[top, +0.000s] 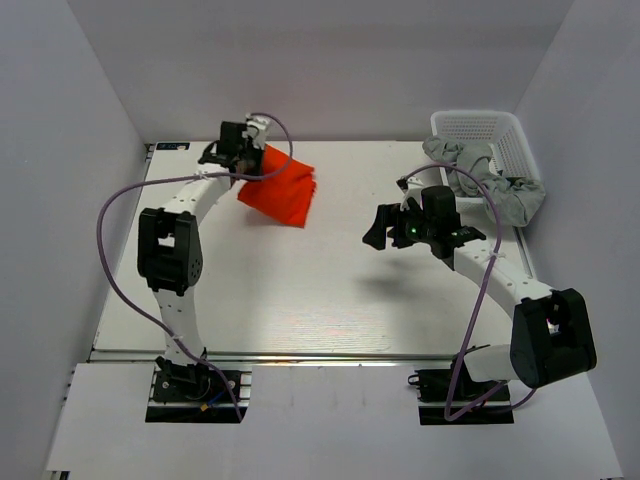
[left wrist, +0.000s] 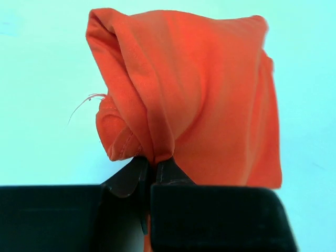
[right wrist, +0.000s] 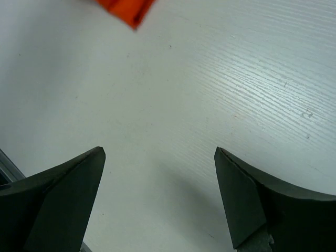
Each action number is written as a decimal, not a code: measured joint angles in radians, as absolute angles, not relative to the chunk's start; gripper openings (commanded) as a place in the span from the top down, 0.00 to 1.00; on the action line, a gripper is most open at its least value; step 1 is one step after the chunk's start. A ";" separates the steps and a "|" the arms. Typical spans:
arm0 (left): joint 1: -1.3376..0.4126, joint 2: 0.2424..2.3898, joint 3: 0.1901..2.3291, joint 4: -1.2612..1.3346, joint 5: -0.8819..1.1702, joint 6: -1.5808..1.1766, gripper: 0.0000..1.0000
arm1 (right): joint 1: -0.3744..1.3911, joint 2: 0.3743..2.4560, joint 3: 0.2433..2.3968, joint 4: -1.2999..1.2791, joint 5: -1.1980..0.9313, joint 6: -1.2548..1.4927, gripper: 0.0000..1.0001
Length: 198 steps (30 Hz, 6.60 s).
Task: Fold and stack the t-shirts
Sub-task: Put the neatly folded tshirt into the corner of the board with the left arm
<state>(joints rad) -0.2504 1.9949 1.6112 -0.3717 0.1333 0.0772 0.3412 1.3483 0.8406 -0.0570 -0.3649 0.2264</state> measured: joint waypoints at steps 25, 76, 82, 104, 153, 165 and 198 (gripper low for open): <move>0.199 2.450 2.201 -0.430 -0.133 0.353 1.00 | 0.340 1.386 0.961 -0.114 -0.326 0.234 0.10; 0.206 2.500 2.181 -0.251 0.226 0.231 0.76 | 0.340 1.430 0.945 -0.106 -0.375 0.263 0.10; 0.222 2.500 2.109 -0.178 0.296 0.014 0.89 | 0.340 1.433 0.945 -0.105 -0.378 0.263 0.10; 0.307 2.555 1.782 0.353 0.675 -0.617 1.00 | 0.340 1.448 0.953 -0.110 -0.374 0.252 0.10; 0.291 1.721 1.396 0.247 0.722 -0.426 0.00 | 0.340 1.170 0.786 -0.024 -0.446 0.246 0.10; 0.311 2.383 1.846 0.432 0.850 -0.597 0.03 | 0.340 1.232 0.796 -0.040 -0.421 0.239 0.10; 0.389 2.619 1.938 0.421 0.758 -0.745 0.05 | 0.340 1.424 0.954 -0.102 -0.396 0.251 0.10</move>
<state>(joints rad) 0.3889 2.6190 1.9381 0.4213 0.7582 -0.7452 0.3405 1.4242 0.9539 -0.1017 -0.3958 0.2512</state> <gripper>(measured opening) 0.949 0.904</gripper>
